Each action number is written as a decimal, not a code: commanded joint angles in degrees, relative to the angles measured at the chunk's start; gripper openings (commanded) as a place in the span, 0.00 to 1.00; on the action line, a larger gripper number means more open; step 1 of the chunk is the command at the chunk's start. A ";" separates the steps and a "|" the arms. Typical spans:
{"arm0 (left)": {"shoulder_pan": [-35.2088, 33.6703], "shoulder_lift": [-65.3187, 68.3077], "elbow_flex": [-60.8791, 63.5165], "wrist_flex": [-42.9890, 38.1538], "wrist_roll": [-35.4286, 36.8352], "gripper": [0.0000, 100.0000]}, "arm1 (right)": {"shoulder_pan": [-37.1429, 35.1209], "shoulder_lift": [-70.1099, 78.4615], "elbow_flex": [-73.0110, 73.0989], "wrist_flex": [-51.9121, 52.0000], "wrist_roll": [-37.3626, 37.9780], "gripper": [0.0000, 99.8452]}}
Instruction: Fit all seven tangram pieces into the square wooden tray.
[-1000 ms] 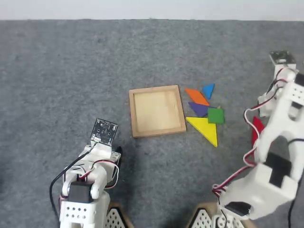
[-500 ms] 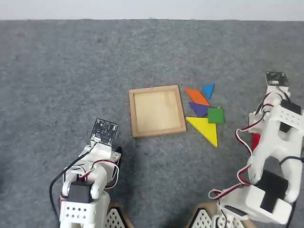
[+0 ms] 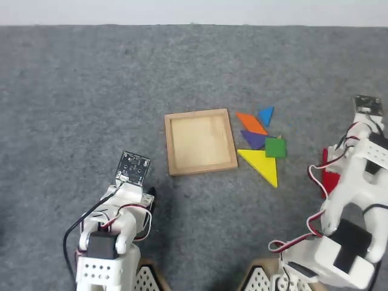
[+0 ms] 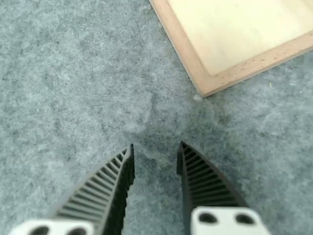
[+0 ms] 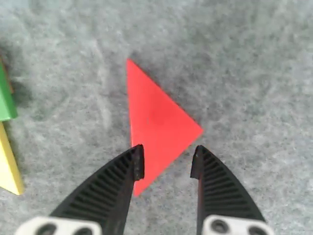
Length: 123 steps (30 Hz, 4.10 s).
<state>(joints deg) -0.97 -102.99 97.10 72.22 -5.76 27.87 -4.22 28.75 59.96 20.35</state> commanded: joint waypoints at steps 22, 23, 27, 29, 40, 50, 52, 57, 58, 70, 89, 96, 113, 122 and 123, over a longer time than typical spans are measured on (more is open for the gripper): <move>-0.26 -1.14 -0.57 0.18 0.44 0.14 | 0.75 -3.12 1.23 -2.33 0.97 0.18; -0.26 -1.14 -0.57 0.18 0.44 0.14 | 1.45 -3.12 1.23 -3.12 0.44 0.19; -0.26 -1.14 -0.57 0.18 0.44 0.14 | 1.80 -3.12 1.05 -5.05 2.20 0.26; -0.26 -1.14 -0.57 0.18 0.44 0.14 | 1.27 -3.12 0.35 -5.05 3.52 0.26; -0.26 -1.14 -0.57 0.18 0.44 0.14 | -4.09 7.78 -3.43 -6.29 1.93 0.27; -0.26 -1.14 -0.57 0.18 0.44 0.14 | 0.04 19.47 -8.70 -6.29 1.85 0.26; -0.26 -1.14 -0.57 0.18 0.44 0.14 | 0.92 21.23 -9.05 -6.37 2.20 0.26; -0.26 -1.14 -0.57 0.18 0.44 0.14 | 1.19 21.93 -9.32 -6.29 2.29 0.16; -0.26 -1.14 -0.57 0.18 0.44 0.14 | 1.19 21.93 -9.32 -6.29 2.11 0.12; -0.26 -1.14 -0.57 0.18 0.44 0.14 | 4.00 17.80 -9.41 -3.82 1.76 0.05; -0.26 -1.14 -0.57 0.18 0.44 0.14 | 7.87 -19.47 19.43 -1.10 -3.34 0.15; -0.26 -1.14 -0.57 0.18 0.44 0.14 | 8.13 -8.48 17.14 -7.52 -9.05 0.31; -0.26 -1.14 -0.57 0.18 0.44 0.14 | 2.77 1.71 12.92 -0.48 -13.89 0.33; -0.26 -1.14 -0.57 0.18 0.44 0.14 | 0.75 1.80 11.87 -0.92 -18.02 0.33; -0.26 -1.14 -0.57 0.18 0.44 0.14 | 0.75 1.80 11.87 -0.92 -18.55 0.33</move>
<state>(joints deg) -0.97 -102.99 97.10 72.22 -5.76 29.36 -2.55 42.73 58.37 4.00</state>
